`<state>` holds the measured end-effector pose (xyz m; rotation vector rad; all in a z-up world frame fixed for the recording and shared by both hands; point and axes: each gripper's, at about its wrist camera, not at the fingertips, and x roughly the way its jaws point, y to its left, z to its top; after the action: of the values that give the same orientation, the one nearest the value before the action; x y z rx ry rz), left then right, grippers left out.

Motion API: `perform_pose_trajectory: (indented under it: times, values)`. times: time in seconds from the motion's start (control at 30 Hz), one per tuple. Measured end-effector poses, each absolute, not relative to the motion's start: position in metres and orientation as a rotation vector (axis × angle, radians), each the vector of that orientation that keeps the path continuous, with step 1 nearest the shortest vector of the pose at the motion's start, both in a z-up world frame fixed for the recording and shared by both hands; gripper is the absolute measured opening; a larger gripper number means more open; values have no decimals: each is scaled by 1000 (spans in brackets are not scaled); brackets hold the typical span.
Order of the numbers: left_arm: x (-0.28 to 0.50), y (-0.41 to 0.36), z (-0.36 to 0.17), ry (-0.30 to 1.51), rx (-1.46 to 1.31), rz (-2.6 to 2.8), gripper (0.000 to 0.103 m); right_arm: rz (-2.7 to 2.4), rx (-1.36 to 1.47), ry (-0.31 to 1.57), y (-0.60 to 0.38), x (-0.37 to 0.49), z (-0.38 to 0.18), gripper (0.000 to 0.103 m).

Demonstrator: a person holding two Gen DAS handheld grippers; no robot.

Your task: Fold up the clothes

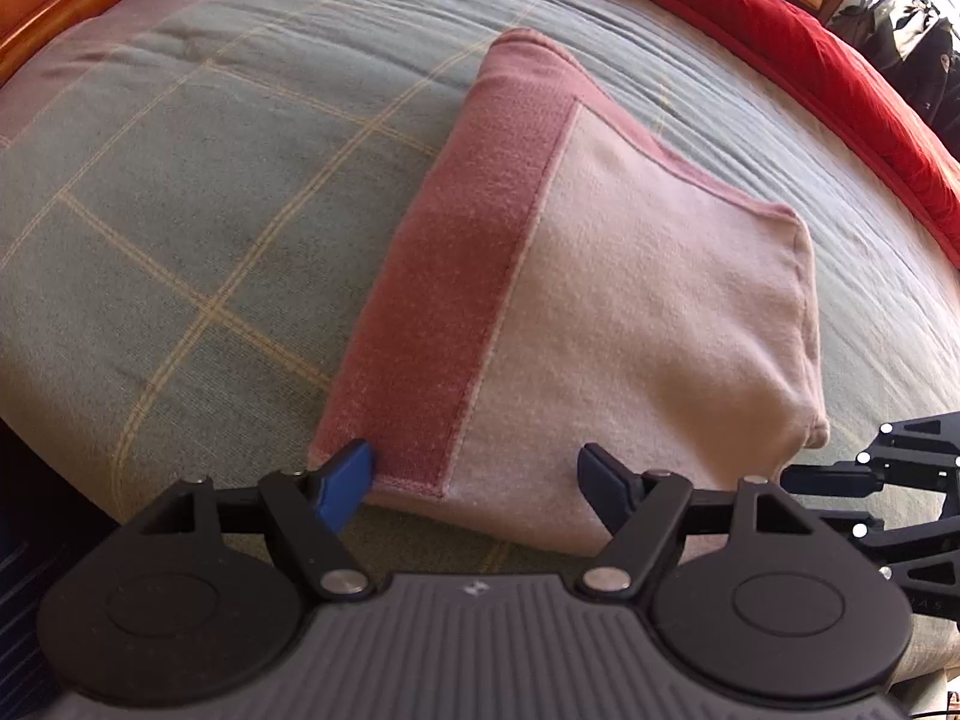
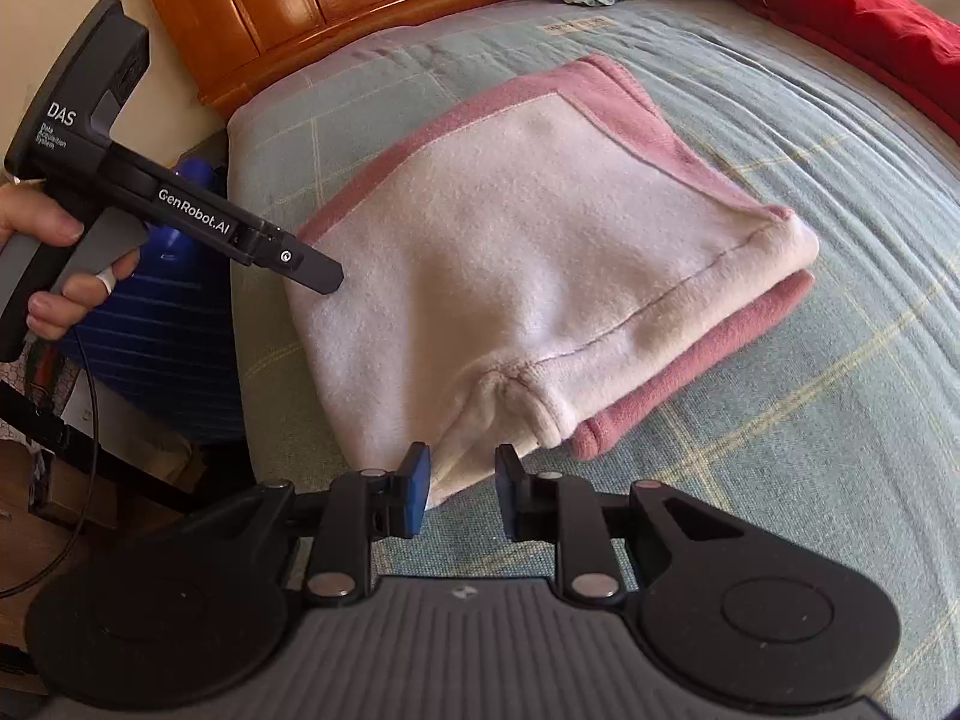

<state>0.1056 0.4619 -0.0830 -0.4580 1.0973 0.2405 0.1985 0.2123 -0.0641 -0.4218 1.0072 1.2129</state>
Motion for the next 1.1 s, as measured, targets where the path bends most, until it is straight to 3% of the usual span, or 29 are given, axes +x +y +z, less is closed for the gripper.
perform_pose_trajectory:
  times: [0.2, 0.4, 0.53, 0.7, 0.93, 1.1]
  values:
    - [95, 451, -64, 1043, -445, 218, 77, 1314, -357, 945, 216, 190, -38, 27]
    - [93, 452, -91, 1169, -431, 315, 75, 1319, -503, 967, 226, 171, -62, 27]
    - [99, 449, -55, 1072, -376, 254, 75, 1314, -430, 952, 214, 195, -35, 28]
    - [151, 456, -29, 976, -400, 165, 76, 1190, -398, 864, 225, 241, -24, 30]
    - [218, 452, -60, 1048, -334, 186, 76, 1102, -430, 934, 234, 257, -66, 31]
    - [229, 446, -74, 1071, -301, 190, 94, 1098, -401, 952, 235, 261, -69, 32]
